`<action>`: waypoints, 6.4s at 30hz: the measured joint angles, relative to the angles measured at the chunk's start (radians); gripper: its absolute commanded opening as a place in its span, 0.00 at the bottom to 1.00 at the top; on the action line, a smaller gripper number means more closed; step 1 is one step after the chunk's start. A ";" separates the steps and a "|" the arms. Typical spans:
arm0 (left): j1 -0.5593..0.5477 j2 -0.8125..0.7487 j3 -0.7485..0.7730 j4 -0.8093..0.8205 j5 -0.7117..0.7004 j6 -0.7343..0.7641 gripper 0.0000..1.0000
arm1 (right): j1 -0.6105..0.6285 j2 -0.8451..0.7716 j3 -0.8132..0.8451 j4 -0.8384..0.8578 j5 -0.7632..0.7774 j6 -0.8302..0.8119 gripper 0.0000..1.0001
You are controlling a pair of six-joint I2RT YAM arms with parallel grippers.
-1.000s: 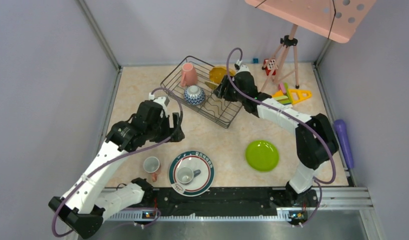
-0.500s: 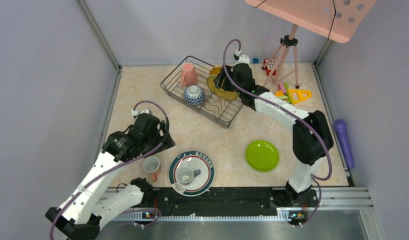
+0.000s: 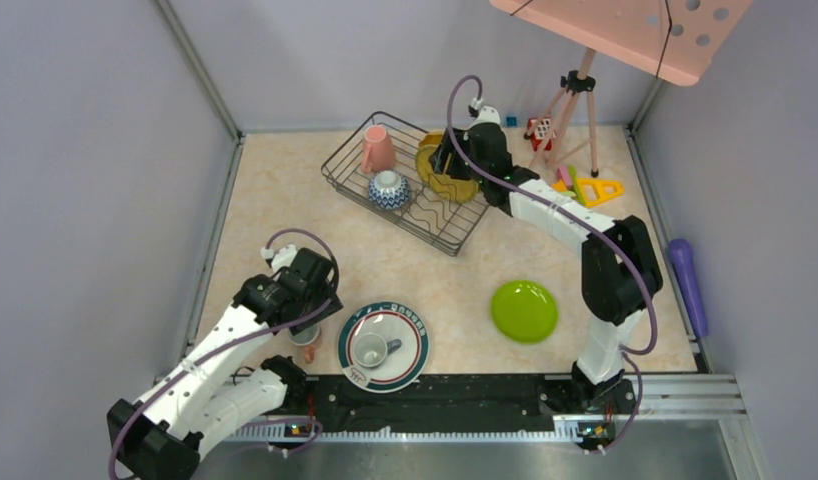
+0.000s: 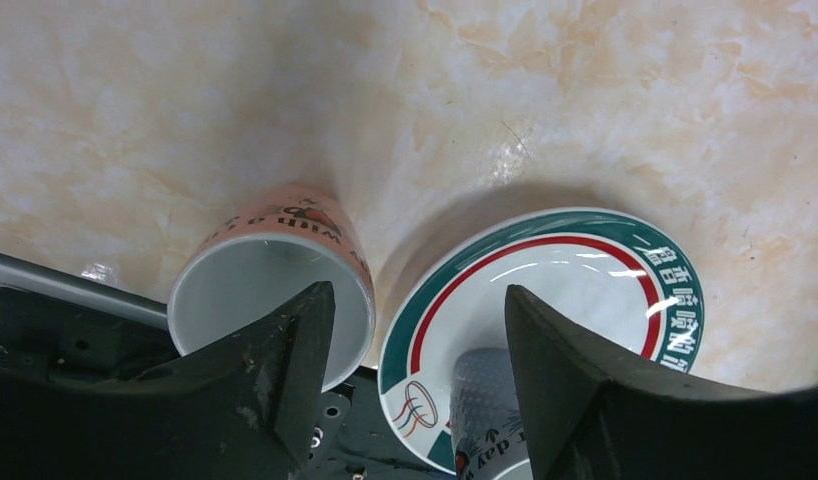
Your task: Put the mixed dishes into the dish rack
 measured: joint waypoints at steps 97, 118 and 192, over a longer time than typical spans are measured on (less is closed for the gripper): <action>0.186 0.634 0.318 0.389 0.070 0.367 0.43 | 0.303 -0.486 -0.754 -0.052 -0.409 0.242 0.67; 0.188 0.303 0.344 0.233 0.463 0.575 0.69 | 0.426 -0.228 -0.760 0.111 -0.399 0.294 0.35; -0.043 0.444 0.313 0.137 0.394 0.649 0.00 | 0.249 -0.439 -0.787 -0.087 -0.155 0.267 0.00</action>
